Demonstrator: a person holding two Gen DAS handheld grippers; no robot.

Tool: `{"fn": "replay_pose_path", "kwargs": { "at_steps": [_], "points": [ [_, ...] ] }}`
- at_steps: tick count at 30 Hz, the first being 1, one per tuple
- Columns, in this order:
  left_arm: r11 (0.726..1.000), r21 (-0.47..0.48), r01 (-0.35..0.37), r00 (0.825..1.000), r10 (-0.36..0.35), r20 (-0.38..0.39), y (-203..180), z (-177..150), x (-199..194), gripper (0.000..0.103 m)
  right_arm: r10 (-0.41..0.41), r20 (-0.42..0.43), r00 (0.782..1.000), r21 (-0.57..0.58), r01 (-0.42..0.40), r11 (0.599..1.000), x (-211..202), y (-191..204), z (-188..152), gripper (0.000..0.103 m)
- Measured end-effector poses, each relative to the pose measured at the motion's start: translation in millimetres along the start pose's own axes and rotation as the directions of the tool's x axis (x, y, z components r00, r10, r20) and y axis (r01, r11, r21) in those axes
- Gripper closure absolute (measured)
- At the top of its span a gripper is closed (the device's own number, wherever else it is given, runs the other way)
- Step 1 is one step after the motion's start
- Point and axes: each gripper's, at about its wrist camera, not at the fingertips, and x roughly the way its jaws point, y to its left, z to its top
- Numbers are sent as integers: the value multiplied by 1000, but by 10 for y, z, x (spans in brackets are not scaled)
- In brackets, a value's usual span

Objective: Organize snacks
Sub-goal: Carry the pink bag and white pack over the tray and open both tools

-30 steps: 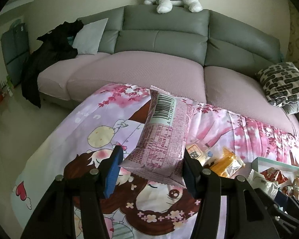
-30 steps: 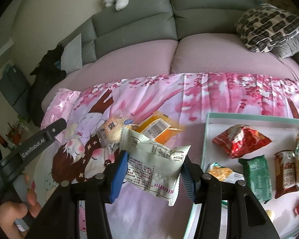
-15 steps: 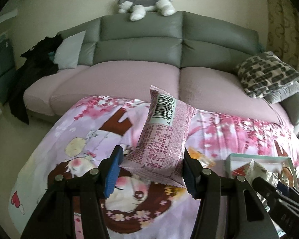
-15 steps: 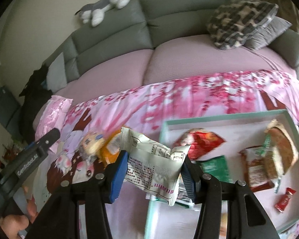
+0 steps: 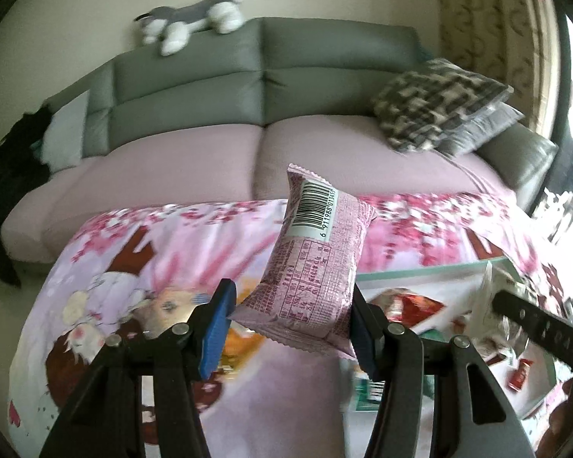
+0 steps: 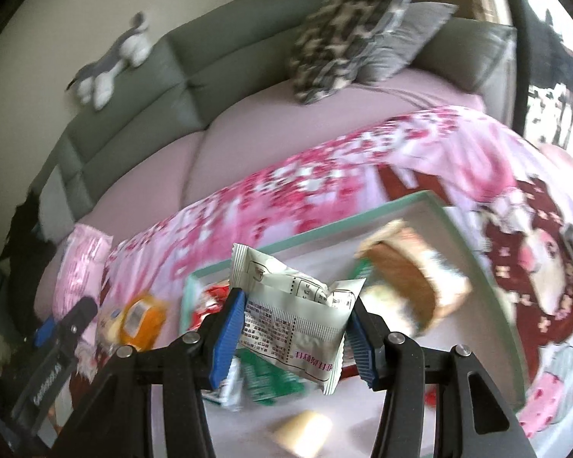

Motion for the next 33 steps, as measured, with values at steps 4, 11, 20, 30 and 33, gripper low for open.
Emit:
{"fn": "replay_pose_path", "kwargs": {
  "at_steps": [4,11,20,30,33],
  "points": [
    [998,55,43,999,-42,-10,-265,-10,23,45,-22,9,1000,35,22,999,-54,-168,38,48],
    [983,155,103,994,-97,-42,-705,-93,50,45,-17,3,1000,46,17,999,-61,-230,45,48],
    [973,198,120,991,-105,-87,-889,-176,120,45,-6,-17,1000,41,7,999,-3,-229,24,48],
    [965,219,142,982,-109,-156,-995,-285,311,45,-19,-86,996,19,21,1000,214,-207,-39,47],
    [964,223,146,976,-104,-190,-1024,-343,408,45,-19,-109,994,7,20,1000,279,-182,-73,47]
  ]
}}
